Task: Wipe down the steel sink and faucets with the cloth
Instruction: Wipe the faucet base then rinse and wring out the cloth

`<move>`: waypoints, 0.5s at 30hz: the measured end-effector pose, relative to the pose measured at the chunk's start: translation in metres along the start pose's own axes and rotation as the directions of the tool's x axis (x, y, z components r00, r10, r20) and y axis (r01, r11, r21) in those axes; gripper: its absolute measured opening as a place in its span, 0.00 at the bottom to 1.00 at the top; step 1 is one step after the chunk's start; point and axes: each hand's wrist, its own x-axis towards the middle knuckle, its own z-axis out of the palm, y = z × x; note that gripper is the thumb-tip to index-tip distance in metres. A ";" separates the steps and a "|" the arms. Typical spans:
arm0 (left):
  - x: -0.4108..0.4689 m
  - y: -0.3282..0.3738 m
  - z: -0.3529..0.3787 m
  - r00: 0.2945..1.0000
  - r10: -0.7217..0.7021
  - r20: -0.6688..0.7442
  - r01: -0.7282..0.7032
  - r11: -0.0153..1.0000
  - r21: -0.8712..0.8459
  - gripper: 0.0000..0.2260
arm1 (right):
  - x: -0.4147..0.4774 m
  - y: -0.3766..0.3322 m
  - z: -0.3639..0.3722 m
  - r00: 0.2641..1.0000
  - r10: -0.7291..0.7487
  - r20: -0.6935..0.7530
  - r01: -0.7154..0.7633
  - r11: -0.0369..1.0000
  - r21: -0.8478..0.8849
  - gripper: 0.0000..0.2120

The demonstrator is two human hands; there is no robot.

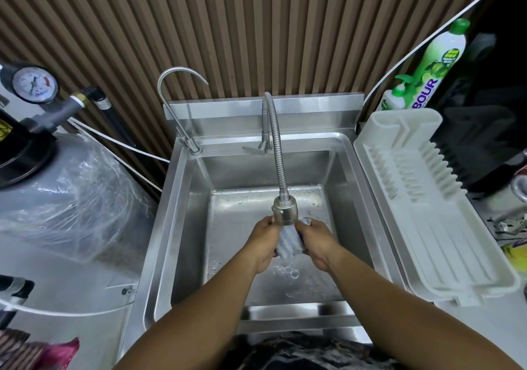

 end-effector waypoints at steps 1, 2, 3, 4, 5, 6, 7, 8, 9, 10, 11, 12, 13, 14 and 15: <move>-0.001 0.000 0.005 1.000 -0.010 0.004 0.010 1.000 -0.012 0.10 | 0.002 0.001 0.004 0.998 0.007 -0.069 -0.008 1.000 -0.012 0.12; 0.000 0.001 0.008 1.000 -0.019 -0.014 0.019 0.999 -0.029 0.10 | 0.004 0.001 0.009 0.993 0.016 -0.116 -0.018 1.000 -0.021 0.14; 0.000 0.004 0.010 0.998 -0.035 -0.046 0.033 0.999 -0.041 0.09 | 0.005 0.002 0.014 0.989 0.022 -0.148 -0.025 1.000 -0.017 0.16; 0.001 0.007 0.011 0.996 -0.045 -0.071 0.041 0.998 -0.050 0.08 | 0.005 0.002 0.020 0.984 0.030 -0.174 -0.028 1.000 0.009 0.19; 0.001 0.011 0.011 0.995 -0.048 -0.085 0.044 0.998 -0.048 0.07 | 0.006 0.001 0.025 0.980 0.040 -0.194 -0.033 0.999 0.038 0.22; 0.002 0.013 0.012 0.995 -0.046 -0.093 0.042 0.998 -0.046 0.07 | 0.004 0.000 0.029 0.977 0.051 -0.206 -0.038 0.997 0.064 0.25; 0.004 0.014 0.012 0.993 -0.054 -0.104 0.050 0.998 -0.041 0.06 | 0.004 -0.002 0.032 0.977 0.057 -0.205 -0.041 0.996 0.084 0.26; 0.006 0.014 0.012 0.991 -0.055 -0.120 0.049 0.997 -0.052 0.07 | 0.002 -0.004 0.034 0.979 0.060 -0.194 -0.041 0.994 0.102 0.24; 0.006 0.014 0.011 0.989 -0.064 -0.133 0.054 0.996 -0.077 0.08 | 0.001 -0.004 0.035 0.983 0.054 -0.174 -0.036 0.994 0.104 0.19; 0.008 0.013 0.009 0.987 -0.083 -0.138 0.069 0.992 -0.102 0.09 | -0.001 -0.005 0.034 0.987 0.049 -0.151 -0.034 0.995 0.099 0.14; 0.008 0.013 0.007 0.985 -0.113 -0.132 0.098 0.988 -0.116 0.11 | -0.001 -0.005 0.032 0.990 0.043 -0.133 -0.031 0.996 0.088 0.10; 0.011 0.012 0.004 0.982 -0.143 -0.119 0.128 0.984 -0.126 0.11 | -0.002 -0.005 0.031 0.991 0.042 -0.125 -0.033 0.997 0.076 0.06; 0.014 0.009 0.003 0.981 -0.162 -0.108 0.148 0.982 -0.120 0.11 | -0.003 -0.004 0.031 0.991 0.046 -0.129 -0.036 0.996 0.078 0.04; 0.014 0.006 0.003 0.979 -0.171 -0.115 0.156 0.980 -0.126 0.10 | -0.003 -0.002 0.033 0.988 0.058 -0.145 -0.044 0.994 0.098 0.03; 0.016 0.004 0.004 0.976 -0.172 -0.136 0.155 0.979 -0.131 0.10 | -0.002 0.001 0.036 0.982 0.071 -0.173 -0.049 0.990 0.129 0.03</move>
